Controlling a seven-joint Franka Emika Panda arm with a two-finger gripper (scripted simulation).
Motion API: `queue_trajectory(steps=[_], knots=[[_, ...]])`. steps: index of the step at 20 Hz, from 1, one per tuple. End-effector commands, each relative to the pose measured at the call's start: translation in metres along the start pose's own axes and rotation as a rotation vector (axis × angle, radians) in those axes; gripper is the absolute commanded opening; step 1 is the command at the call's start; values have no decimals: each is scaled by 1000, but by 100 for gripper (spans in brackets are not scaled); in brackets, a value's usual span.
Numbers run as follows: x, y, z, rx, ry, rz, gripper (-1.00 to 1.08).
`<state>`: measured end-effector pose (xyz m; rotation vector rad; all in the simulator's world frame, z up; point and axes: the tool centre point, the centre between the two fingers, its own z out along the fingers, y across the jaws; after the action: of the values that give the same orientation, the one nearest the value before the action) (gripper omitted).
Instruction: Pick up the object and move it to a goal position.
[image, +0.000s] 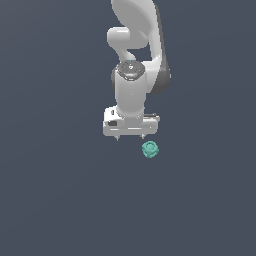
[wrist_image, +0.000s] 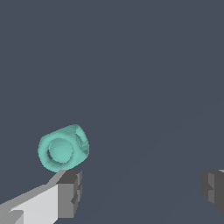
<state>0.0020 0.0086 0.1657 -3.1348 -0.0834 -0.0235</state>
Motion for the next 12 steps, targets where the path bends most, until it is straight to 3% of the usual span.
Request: queue_trajectory(steps=[1,12], knots=[[0,0,0,0,0,0,100],[-2,15,10,-13,-17,-28,100]])
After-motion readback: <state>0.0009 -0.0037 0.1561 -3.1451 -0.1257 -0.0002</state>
